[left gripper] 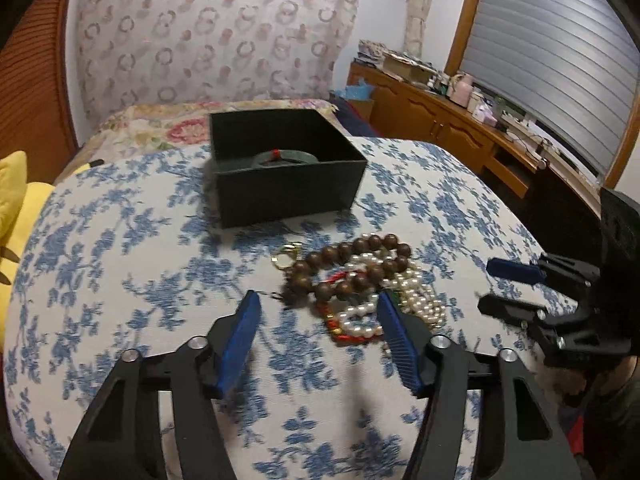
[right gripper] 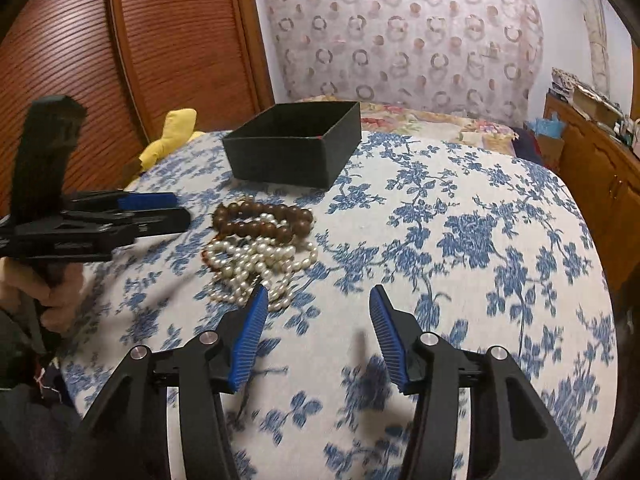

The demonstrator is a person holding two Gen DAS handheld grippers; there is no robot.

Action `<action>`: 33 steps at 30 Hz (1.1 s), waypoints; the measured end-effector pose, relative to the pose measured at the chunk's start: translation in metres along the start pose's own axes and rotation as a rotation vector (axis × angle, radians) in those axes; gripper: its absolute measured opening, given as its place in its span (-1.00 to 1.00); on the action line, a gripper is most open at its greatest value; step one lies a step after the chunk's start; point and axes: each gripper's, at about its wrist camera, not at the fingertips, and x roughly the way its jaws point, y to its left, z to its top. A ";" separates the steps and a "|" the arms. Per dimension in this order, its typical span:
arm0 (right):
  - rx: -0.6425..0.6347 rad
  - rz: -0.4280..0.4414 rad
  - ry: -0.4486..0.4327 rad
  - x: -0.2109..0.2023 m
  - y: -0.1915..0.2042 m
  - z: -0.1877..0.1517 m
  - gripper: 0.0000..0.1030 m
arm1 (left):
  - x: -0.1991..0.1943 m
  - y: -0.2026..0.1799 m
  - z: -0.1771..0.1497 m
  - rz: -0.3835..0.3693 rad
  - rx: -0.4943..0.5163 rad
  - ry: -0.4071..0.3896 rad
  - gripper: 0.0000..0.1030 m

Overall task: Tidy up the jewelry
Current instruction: 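Grasp the brown bead bracelet with the left tool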

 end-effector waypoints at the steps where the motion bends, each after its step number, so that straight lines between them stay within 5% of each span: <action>1: 0.000 0.001 0.000 -0.001 0.001 -0.001 0.07 | 0.002 -0.001 0.001 -0.007 -0.003 0.004 0.02; 28: 0.013 0.017 0.025 0.003 0.004 -0.015 0.07 | 0.050 0.014 0.030 -0.070 -0.149 0.092 -0.12; 33: 0.007 0.010 0.026 0.003 0.004 -0.015 0.07 | 0.060 0.016 0.036 -0.033 -0.141 0.100 -0.49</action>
